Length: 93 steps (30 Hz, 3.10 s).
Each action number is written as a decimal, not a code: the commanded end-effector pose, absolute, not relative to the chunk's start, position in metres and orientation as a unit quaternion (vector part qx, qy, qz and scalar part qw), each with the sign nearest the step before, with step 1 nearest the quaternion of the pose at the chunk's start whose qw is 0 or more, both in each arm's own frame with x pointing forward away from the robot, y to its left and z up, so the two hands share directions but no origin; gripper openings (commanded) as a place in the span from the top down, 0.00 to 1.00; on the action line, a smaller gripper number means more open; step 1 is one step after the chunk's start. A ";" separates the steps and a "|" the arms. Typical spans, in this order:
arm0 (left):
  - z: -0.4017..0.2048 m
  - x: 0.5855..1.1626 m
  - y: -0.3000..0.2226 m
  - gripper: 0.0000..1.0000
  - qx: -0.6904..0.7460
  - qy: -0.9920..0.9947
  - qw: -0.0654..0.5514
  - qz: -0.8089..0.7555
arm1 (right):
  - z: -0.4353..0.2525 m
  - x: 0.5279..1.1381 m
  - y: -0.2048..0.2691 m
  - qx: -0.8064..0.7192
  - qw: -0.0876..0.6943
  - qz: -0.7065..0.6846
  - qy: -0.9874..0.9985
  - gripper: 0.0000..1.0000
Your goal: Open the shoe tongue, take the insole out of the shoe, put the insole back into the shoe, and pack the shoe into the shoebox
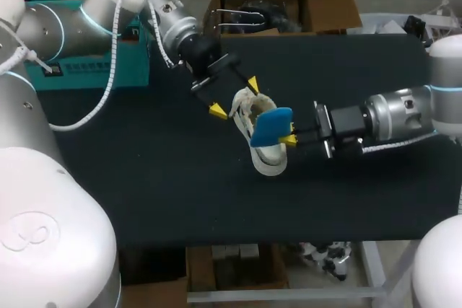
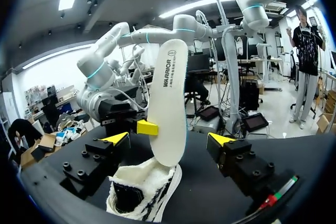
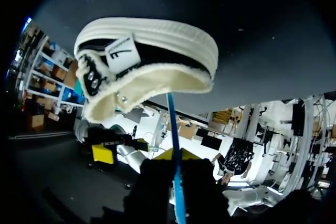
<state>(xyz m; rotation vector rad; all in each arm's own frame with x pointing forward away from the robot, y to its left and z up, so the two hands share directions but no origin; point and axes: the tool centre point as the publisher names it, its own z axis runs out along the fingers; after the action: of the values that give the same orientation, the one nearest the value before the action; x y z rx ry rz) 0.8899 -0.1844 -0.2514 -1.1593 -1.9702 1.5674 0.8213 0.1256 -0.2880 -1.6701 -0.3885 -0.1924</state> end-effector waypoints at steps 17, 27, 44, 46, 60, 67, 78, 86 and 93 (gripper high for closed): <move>-0.258 0.856 -0.194 0.00 -0.260 -0.754 -0.044 0.602 | -0.280 0.832 0.120 -0.745 0.634 -0.126 -0.162 1.00; -0.272 0.848 -0.211 0.37 -0.255 -0.744 -0.095 0.610 | -0.279 0.839 0.123 -0.755 0.624 -0.135 -0.150 1.00; -0.277 0.849 -0.223 0.76 -0.267 -0.751 -0.095 0.596 | -0.286 0.839 0.123 -0.756 0.623 -0.146 -0.140 1.00; -0.277 0.850 -0.223 0.79 -0.266 -0.752 -0.095 0.595 | -0.286 0.840 0.123 -0.755 0.623 -0.146 -0.140 1.00; -0.280 0.857 -0.224 1.00 -0.305 -0.768 -0.094 0.556 | -0.280 0.836 0.124 -0.763 0.607 -0.161 -0.152 0.53; -0.280 0.868 -0.222 1.00 -0.331 -0.778 -0.081 0.528 | -0.276 0.826 0.124 -0.781 0.581 -0.167 -0.155 0.55; -0.290 0.879 -0.226 1.00 -0.341 -0.795 -0.067 0.498 | -0.283 0.832 0.138 -0.792 0.562 -0.166 -0.172 0.73; -0.293 0.880 -0.227 1.00 -0.348 -0.801 -0.059 0.484 | -0.284 0.831 0.141 -0.802 0.540 -0.186 -0.176 1.00; -0.300 0.884 -0.227 1.00 -0.351 -0.805 -0.049 0.476 | -0.292 0.832 0.146 -0.809 0.513 -0.218 -0.187 1.00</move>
<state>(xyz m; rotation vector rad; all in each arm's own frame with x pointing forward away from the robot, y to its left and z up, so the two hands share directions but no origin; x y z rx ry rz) 0.8798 -0.2233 -0.2979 -1.1363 -2.6237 1.5477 0.8371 0.1388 -0.2914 -1.9256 -0.4579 -0.5090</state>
